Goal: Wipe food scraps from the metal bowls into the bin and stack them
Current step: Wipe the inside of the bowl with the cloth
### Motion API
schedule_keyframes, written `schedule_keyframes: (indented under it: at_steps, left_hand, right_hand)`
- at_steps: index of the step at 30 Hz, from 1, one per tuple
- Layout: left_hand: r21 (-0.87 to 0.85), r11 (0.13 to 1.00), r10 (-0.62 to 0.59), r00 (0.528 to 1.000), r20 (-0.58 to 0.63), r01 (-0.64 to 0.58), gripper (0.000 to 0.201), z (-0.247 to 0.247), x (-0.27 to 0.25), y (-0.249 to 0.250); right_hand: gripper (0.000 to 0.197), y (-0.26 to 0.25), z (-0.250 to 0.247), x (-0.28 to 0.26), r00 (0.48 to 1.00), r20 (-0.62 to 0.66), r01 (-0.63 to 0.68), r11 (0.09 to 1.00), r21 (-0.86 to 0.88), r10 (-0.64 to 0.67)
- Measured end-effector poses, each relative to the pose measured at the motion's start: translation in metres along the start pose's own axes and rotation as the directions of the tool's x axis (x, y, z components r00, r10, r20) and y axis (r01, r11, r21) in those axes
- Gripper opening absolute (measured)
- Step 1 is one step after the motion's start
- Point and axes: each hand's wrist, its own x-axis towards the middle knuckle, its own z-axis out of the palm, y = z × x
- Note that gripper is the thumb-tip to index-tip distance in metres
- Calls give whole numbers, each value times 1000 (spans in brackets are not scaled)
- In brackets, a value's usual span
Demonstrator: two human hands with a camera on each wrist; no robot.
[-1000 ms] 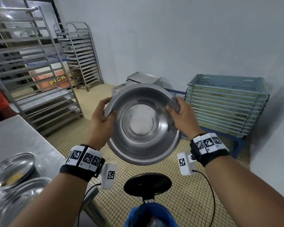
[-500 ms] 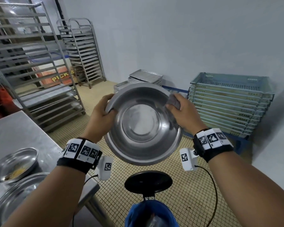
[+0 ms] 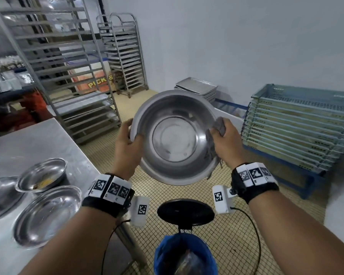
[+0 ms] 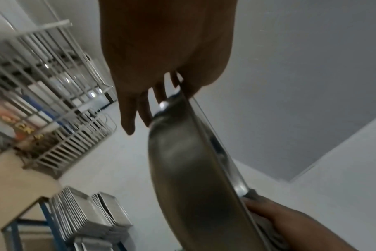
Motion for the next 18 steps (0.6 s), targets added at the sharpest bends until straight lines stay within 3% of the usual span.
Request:
schedule_keyframes:
  at_steps: [4,9,13,18]
  left_hand:
    - [79,997,-21,996,85,14,37,-12,-9,14]
    - [-84,996,-44,985,-164,30,31,-4,-41,0]
    - [-247,969,-122,898,-422,15,30,7,-74,-4]
    - [-114,992,-104,902,-419,61,31,-18,-97,-11]
  right_hand:
    - [26,-5,-6,-4,986,153,75,997,-14,-72]
    - [13,-1,4,-22,997,30,61,993,103,-64]
    - [22,6,27,-44,996,87,-39,989,142,27]
    - [12,6,43,-57,987,160,-55,985,165,28]
